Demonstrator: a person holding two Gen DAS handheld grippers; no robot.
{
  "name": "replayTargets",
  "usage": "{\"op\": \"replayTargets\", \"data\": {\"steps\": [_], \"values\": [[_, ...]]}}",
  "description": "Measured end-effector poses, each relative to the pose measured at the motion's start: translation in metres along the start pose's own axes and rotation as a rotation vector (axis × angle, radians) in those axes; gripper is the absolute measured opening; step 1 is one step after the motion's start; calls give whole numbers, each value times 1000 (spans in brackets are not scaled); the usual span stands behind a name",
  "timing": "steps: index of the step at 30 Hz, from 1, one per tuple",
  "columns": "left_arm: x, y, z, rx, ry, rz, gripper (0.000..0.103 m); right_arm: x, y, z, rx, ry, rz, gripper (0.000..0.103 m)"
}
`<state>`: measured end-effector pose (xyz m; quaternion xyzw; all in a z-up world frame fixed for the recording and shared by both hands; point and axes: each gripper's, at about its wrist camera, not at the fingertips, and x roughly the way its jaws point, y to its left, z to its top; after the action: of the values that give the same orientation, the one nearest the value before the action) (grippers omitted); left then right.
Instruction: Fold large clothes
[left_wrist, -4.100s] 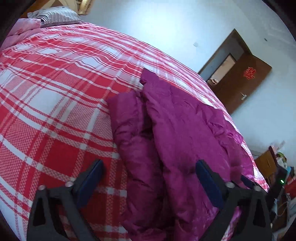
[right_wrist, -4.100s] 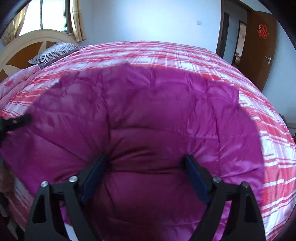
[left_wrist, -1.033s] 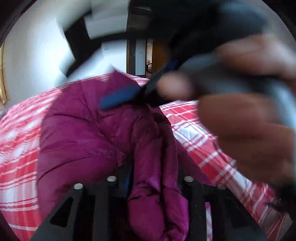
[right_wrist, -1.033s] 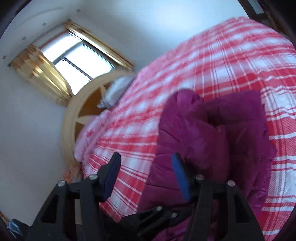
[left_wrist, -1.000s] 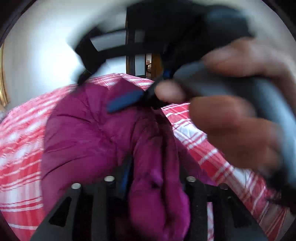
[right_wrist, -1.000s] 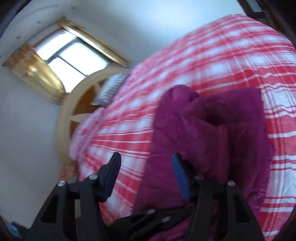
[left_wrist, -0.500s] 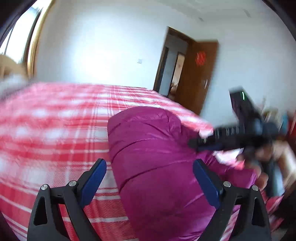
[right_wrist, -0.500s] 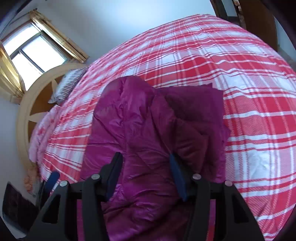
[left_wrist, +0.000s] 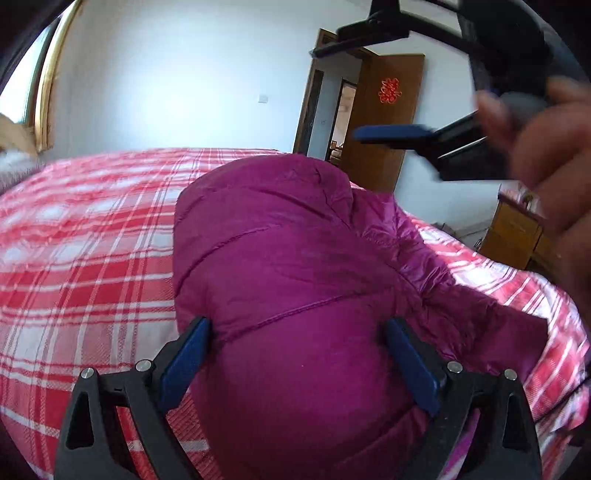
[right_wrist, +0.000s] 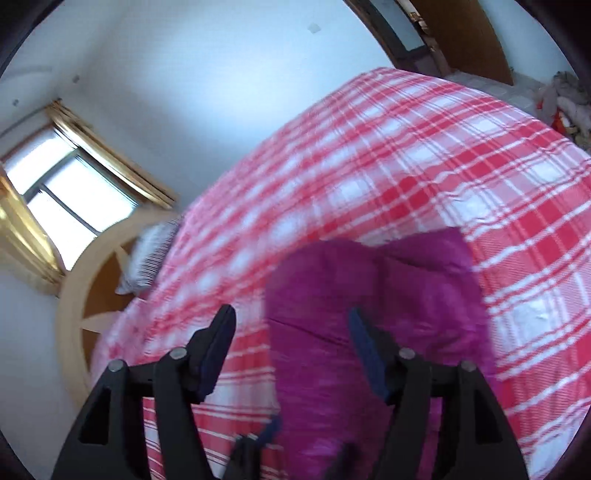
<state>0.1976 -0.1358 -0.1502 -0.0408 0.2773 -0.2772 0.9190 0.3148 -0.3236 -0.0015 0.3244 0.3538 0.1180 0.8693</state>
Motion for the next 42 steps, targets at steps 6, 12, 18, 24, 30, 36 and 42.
{"op": "replayTargets", "data": {"steps": [6,12,18,24,30,36,42], "values": [[-43,46,26,-139,-111,98,96,44,-33,-12,38,-79,53,70],[-9,44,76,-182,-59,189,96,41,-80,-24,88,-172,-97,69],[70,13,86,-70,130,295,96,39,-85,-26,-11,-167,-190,69],[98,19,71,-106,238,260,98,42,-96,-37,-99,-171,-278,63],[114,27,61,-157,279,243,102,40,-99,-47,-162,-169,-340,62],[102,25,73,-168,245,269,102,47,-111,-46,-127,-137,-334,62],[98,26,106,-194,142,328,102,46,-114,-48,-107,-146,-325,62]]}}
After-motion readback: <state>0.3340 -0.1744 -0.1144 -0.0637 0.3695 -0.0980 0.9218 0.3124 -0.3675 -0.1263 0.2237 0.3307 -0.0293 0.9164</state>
